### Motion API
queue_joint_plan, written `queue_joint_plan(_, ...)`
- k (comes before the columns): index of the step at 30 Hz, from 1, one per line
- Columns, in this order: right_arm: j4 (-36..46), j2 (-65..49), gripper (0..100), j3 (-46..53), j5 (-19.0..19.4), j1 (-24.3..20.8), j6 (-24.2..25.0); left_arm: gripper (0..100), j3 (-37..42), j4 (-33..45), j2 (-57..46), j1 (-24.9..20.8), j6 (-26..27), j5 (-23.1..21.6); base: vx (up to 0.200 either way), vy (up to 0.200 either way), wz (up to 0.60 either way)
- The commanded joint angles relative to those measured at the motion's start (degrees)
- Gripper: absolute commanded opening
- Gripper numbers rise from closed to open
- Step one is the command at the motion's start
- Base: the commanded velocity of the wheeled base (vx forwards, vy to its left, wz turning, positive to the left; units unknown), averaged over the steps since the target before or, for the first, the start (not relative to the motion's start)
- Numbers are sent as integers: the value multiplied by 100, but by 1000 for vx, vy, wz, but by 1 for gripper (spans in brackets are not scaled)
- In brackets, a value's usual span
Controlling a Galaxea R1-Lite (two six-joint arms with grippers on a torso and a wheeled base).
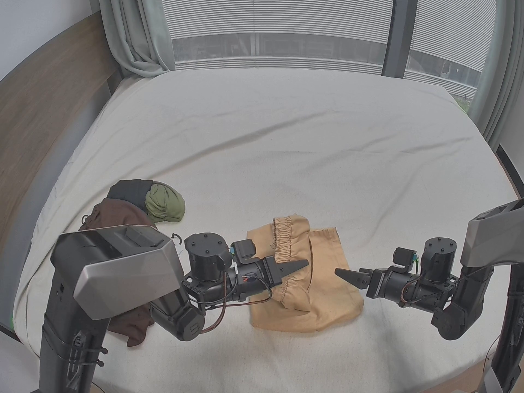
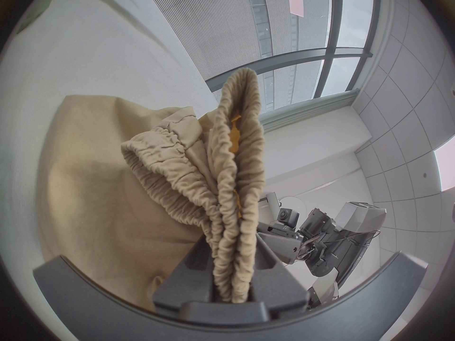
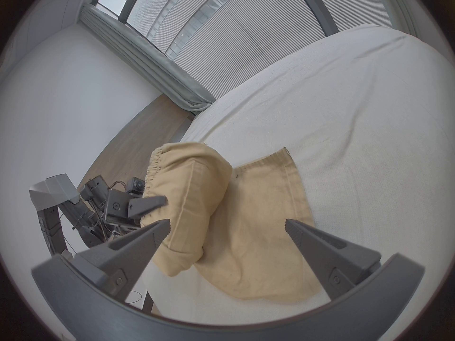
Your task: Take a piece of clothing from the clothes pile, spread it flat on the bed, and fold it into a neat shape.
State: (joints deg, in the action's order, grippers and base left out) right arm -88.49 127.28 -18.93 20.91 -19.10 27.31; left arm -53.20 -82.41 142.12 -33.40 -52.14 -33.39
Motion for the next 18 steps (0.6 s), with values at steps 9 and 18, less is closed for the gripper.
queue_joint_plan(9, -1, -46, 100, -14, 1, -6, 20, 0, -226, 111, 167, -167, -7, 26, 0, 0, 0)
queue_joint_plan(18, -1, -46, 100, -23, 10, 38, 20, 0, -323, 129, 273, -202, -7, 140, 0, 0, 0)
